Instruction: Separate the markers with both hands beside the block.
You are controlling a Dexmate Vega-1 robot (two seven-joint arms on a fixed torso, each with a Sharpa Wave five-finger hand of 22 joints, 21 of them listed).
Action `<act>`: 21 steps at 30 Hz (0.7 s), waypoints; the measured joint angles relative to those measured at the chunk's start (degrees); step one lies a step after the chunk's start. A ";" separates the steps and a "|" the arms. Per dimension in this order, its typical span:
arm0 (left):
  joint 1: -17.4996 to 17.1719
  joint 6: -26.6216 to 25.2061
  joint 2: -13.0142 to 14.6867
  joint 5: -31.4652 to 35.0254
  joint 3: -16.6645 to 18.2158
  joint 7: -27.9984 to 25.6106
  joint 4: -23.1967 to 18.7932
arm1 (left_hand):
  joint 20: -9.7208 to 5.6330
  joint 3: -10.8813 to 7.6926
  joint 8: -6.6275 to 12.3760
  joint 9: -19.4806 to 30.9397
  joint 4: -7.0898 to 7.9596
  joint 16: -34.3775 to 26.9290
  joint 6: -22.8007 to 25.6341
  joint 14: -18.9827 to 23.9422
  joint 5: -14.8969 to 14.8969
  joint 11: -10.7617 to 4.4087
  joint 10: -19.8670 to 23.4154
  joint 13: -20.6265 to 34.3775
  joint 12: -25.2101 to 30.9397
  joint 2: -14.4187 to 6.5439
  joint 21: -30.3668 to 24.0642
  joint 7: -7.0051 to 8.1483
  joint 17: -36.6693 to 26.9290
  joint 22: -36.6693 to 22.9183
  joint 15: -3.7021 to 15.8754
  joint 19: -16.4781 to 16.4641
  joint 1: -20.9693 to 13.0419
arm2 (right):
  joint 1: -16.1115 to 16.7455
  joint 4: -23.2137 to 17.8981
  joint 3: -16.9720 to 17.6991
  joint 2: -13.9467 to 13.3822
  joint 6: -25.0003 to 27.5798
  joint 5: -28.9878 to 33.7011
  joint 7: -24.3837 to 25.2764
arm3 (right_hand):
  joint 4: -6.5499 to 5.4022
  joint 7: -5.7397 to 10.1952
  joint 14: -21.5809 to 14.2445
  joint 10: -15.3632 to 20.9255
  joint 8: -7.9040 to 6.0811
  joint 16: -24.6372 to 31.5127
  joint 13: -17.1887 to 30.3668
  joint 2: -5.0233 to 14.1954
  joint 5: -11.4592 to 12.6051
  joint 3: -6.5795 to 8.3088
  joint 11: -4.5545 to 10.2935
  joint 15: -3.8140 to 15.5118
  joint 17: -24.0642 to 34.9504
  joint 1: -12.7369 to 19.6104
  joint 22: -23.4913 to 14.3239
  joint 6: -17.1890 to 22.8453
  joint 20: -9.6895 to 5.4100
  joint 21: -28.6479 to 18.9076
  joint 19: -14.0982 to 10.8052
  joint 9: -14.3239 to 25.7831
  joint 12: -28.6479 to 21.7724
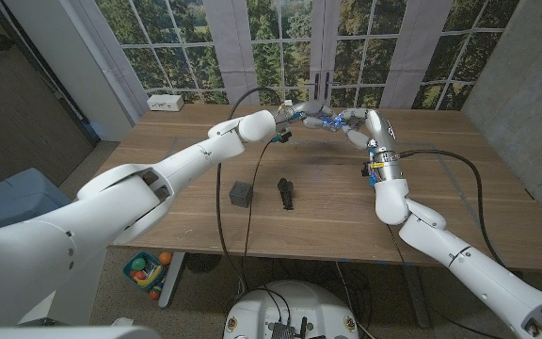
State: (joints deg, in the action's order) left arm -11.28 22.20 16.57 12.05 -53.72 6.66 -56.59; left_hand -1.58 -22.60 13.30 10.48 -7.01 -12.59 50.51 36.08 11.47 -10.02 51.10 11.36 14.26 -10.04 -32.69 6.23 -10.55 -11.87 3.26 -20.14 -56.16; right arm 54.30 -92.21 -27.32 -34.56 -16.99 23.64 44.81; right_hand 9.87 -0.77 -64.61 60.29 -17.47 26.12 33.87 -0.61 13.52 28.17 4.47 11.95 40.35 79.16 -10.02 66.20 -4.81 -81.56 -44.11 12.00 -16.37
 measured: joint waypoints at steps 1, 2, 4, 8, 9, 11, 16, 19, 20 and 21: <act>-0.13 0.16 -0.04 0.16 0.07 -0.45 0.05 | -0.20 -0.63 0.23 0.00 -0.63 0.00 0.51 1.13 0.03 0.16 0.16 0.00 0.40 0.25 -0.28 0.12 0.00 0.04 0.12 -0.20 0.26 | 0.02 0.00 0.04 0.02 -0.10 0.00 -0.04 | -0.01 0.20 0.00 0.00 0.00 0.00 0.00 0.00 0.03 0.01 0.00 0.00 0.00 0.00 0.00 -0.20 0.00 0.00 0.00 0.00 -0.02; -0.31 0.25 -0.08 0.25 0.18 -0.77 0.07 | -0.40 -1.28 0.34 0.03 -1.28 -0.08 1.14 2.24 0.05 0.41 0.42 0.01 0.40 0.29 -0.66 0.10 -0.16 0.10 0.23 -0.37 0.29 | 0.03 0.01 0.07 0.03 -0.24 0.01 -0.09 | -0.10 0.19 0.00 0.00 0.00 0.00 0.00 0.00 0.23 0.10 0.00 0.00 0.00 0.00 0.00 -0.19 0.00 0.00 0.00 0.00 -0.01; -0.69 0.59 -0.11 0.64 0.46 -2.17 0.07 | -0.58 -2.28 0.63 0.08 -2.28 -0.81 1.23 4.29 0.23 0.51 0.52 0.01 0.47 0.28 -0.83 0.03 -0.57 0.16 0.44 -0.35 0.29 | 0.05 0.02 0.16 0.10 -0.50 0.04 -0.16 | -0.25 0.19 0.00 0.00 0.00 0.00 0.12 0.00 0.27 0.25 0.00 0.00 0.07 0.00 0.00 -0.19 0.00 0.22 0.00 0.00 -0.01; -1.45 0.67 -0.11 1.47 0.84 -4.47 -0.30 | -0.58 -3.21 1.16 0.08 -3.21 -2.36 2.06 7.31 0.28 0.51 0.53 0.01 2.63 0.26 -1.40 0.61 -1.82 0.16 1.13 -0.35 0.27 | 0.07 0.04 0.31 0.19 -0.80 0.10 -0.30 | -0.25 0.37 0.00 0.00 0.32 0.00 0.40 0.00 0.27 0.24 0.00 0.00 0.14 0.00 0.00 -0.44 0.00 0.22 0.00 0.00 -0.01; -1.76 0.67 -0.09 1.86 1.02 -5.47 -0.58 | -0.58 -3.22 1.16 0.08 -3.21 -2.85 2.06 7.94 0.32 0.51 0.52 0.01 2.63 0.20 -1.70 0.61 -2.31 0.16 1.27 -0.35 0.20 | 0.08 0.04 0.37 0.22 -0.91 0.13 -0.30 | -0.24 0.18 0.00 0.00 0.32 0.00 0.49 0.00 0.27 0.24 0.00 0.00 0.14 0.00 0.00 -0.62 0.00 0.22 0.00 0.00 -0.01; -2.12 0.60 -0.06 2.22 1.19 -6.41 -0.92 | -0.79 -3.28 1.21 0.08 -3.28 -4.09 2.06 8.76 0.32 0.51 0.52 0.01 2.63 0.22 -2.36 0.62 -3.80 0.02 1.64 -0.13 0.17 | 0.11 0.04 0.41 0.25 -1.00 0.16 -0.32 | -0.25 0.41 0.00 -0.12 0.53 0.00 0.53 0.00 0.27 0.24 -0.12 0.00 0.15 0.00 0.00 -0.87 0.00 0.22 0.00 0.11 -0.01; -3.08 -0.06 0.08 3.15 1.61 -8.81 -2.07 | -0.80 -3.29 3.39 0.08 -3.28 -7.19 2.06 8.97 0.32 0.51 0.52 0.01 3.10 0.75 -4.79 0.61 -8.27 -1.08 1.85 -0.13 -1.90 | 0.33 0.01 0.58 0.34 -1.23 0.17 -0.53 | -0.41 0.35 0.00 -0.41 0.52 0.00 0.86 0.00 0.27 0.41 -0.41 -0.01 0.15 0.00 0.00 -1.27 0.00 0.22 0.00 0.40 -0.01; -3.45 -0.54 0.30 3.61 1.70 -9.42 -2.95 | -0.97 -3.62 7.98 8.78 -2.17 -8.28 6.66 8.97 0.81 2.33 5.15 5.30 7.03 -1.89 -6.16 -3.04 -10.20 -1.68 1.86 0.08 -5.13 | 0.45 -0.07 0.67 0.34 -1.45 0.08 -0.72 | -0.48 0.25 0.00 -0.41 0.52 0.01 0.87 0.00 0.27 0.48 -0.41 -0.01 0.15 0.00 0.01 -1.35 0.00 0.22 0.01 0.40 0.00; -3.51 -0.87 0.33 3.84 1.72 -9.76 -3.14 | -0.87 -3.62 8.41 11.00 -2.17 -8.53 7.11 8.97 0.66 2.34 5.15 5.29 7.03 -1.72 -6.53 -3.91 -10.75 -1.82 1.86 0.20 -5.29 | 0.54 -0.10 0.76 0.35 -1.59 -0.11 -0.82 | -0.48 0.23 0.00 -0.41 0.52 0.01 0.87 0.00 0.27 0.48 -0.41 -0.01 0.14 0.00 0.01 -1.33 0.00 0.22 0.01 0.40 0.00; -3.63 -1.18 0.42 4.06 1.72 -9.94 -3.48 | -0.78 -3.62 8.82 12.14 -2.17 -8.65 7.25 8.97 0.60 2.35 5.16 5.30 7.03 -1.50 -6.93 -4.42 -11.20 -2.04 1.86 0.29 -5.52 | 0.58 -0.10 0.83 0.35 -1.75 -0.23 -0.86 | -0.47 -0.05 0.00 -0.42 0.52 0.02 0.87 0.00 0.27 0.49 -0.41 -0.01 0.14 0.00 0.01 -1.05 0.00 0.22 0.01 0.40 0.01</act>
State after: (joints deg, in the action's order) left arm -14.91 21.02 16.99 16.11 -52.00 -3.28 -60.07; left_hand -2.36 -26.22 22.12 22.63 -9.18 -21.25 57.75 45.05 12.07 -7.67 56.26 16.65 21.28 -11.54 -39.62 1.81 -21.74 -13.91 5.12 -19.86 -61.68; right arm 54.88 -92.31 -26.48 -34.21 -18.74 23.41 43.95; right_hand 9.40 -0.82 -64.61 59.88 -16.95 26.13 34.75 -0.61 13.78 28.65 4.06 11.94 40.50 79.16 -10.01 65.15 -4.81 -81.33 -44.11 12.40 -16.36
